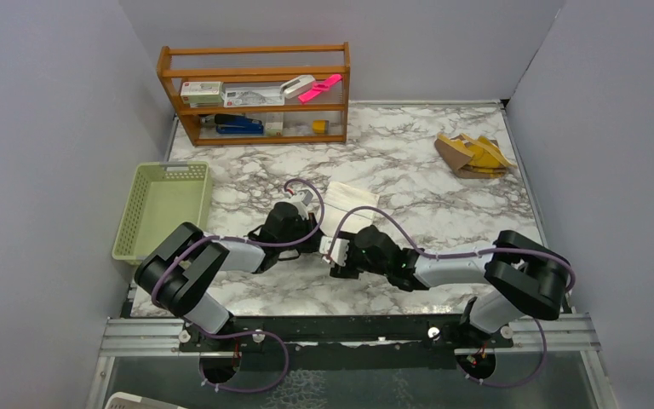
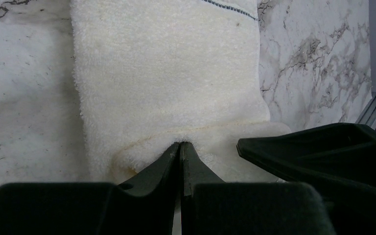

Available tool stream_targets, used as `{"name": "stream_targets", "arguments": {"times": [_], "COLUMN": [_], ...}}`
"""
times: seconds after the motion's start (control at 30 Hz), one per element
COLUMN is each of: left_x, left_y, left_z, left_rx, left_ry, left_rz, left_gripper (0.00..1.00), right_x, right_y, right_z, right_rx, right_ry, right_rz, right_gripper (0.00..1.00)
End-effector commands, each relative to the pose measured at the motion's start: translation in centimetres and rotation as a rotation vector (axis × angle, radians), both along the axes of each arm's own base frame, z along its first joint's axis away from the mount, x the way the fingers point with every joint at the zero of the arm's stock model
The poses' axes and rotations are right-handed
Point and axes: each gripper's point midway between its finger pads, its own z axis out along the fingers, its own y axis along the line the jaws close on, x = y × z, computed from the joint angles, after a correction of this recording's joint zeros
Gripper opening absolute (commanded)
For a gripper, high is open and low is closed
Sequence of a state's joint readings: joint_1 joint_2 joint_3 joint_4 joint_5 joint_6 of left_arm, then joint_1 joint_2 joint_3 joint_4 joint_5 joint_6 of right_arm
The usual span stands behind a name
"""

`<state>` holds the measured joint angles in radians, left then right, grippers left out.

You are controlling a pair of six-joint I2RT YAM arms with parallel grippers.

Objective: Roll the towels
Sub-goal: Roll the towel at the center of the board.

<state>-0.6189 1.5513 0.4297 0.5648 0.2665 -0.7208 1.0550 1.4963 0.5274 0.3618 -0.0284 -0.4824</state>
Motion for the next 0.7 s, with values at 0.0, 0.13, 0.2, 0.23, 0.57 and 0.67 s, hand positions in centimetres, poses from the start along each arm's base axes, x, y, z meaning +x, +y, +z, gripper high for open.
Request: {"name": "stream_targets", "arguments": {"times": [0.0, 0.13, 0.2, 0.23, 0.57, 0.67], "left_x": [-1.2, -1.0, -0.9, -0.9, 0.8, 0.8], "left_y": [3.1, 3.1, 3.2, 3.3, 5.7, 6.6], "left_z": [-3.6, -3.3, -3.1, -3.0, 3.6, 7.1], "left_rx": [0.177, 0.182, 0.183, 0.184, 0.160, 0.126], "left_ry": [0.066, 0.059, 0.054, 0.050, -0.060, -0.134], "left_rz": [0.046, 0.046, 0.049, 0.053, 0.148, 0.196], "left_gripper": [0.10, 0.10, 0.10, 0.10, 0.12, 0.17], "right_x": [1.5, 1.5, 1.6, 1.6, 1.1, 1.2], "right_y": [-0.8, -1.1, -1.2, -1.1, 0.0, 0.1], "right_z": [-1.1, -2.1, -2.5, -2.4, 1.8, 3.9], "right_rx": [-0.098, -0.140, -0.162, -0.162, 0.088, 0.214], "right_ry": [-0.036, 0.003, 0.023, 0.034, 0.260, 0.405], "right_rz": [-0.068, -0.096, -0.113, -0.119, -0.342, -0.437], "right_gripper": [0.60, 0.49, 0.39, 0.30, 0.01, 0.01]}}
